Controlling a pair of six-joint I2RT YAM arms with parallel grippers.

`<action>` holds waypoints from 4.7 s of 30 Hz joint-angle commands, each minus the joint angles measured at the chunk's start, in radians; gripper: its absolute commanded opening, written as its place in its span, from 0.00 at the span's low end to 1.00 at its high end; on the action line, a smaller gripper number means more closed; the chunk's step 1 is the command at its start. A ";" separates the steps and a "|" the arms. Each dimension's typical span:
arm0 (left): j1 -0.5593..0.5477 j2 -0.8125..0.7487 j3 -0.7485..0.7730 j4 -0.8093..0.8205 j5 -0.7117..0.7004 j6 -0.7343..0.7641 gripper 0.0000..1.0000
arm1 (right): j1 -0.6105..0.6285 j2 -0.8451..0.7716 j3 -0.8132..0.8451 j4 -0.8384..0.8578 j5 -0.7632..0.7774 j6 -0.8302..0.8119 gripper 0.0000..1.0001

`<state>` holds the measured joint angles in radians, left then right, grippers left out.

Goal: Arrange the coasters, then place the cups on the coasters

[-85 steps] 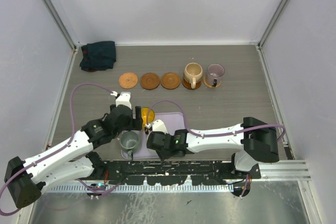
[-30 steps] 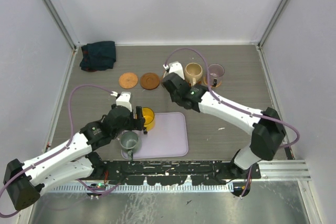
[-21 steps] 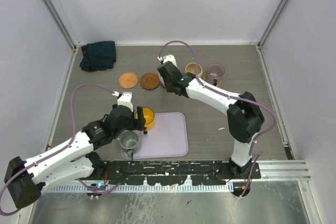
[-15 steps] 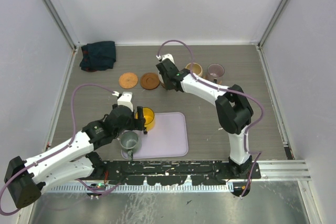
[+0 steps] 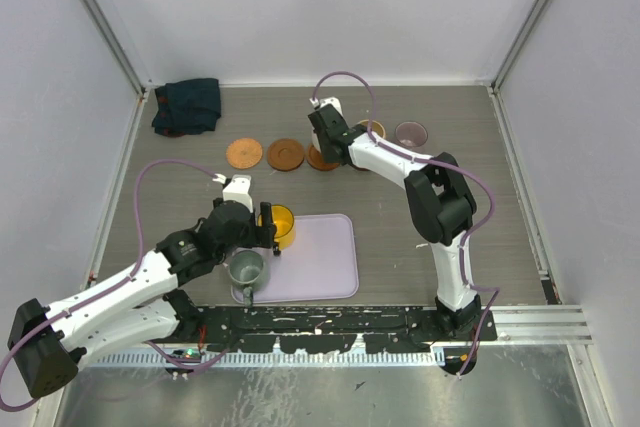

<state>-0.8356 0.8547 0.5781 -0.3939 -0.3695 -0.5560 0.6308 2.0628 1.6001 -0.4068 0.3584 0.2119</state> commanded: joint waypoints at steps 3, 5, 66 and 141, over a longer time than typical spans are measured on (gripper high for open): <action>0.004 -0.004 0.011 0.041 -0.022 0.009 0.81 | 0.007 -0.020 0.046 0.139 -0.005 0.006 0.01; 0.004 0.001 0.011 0.042 -0.022 0.010 0.81 | 0.007 -0.015 0.045 0.141 -0.010 0.008 0.01; 0.004 -0.002 0.009 0.038 -0.014 0.011 0.83 | 0.032 -0.111 -0.135 0.140 -0.040 0.106 0.87; 0.002 0.271 -0.037 0.132 0.087 -0.030 0.08 | 0.178 -0.638 -0.502 0.257 0.117 0.173 0.94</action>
<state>-0.8394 1.1370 0.5346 -0.2672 -0.2451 -0.5793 0.7975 1.4296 1.0935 -0.1791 0.4366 0.3920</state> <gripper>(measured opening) 0.203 0.943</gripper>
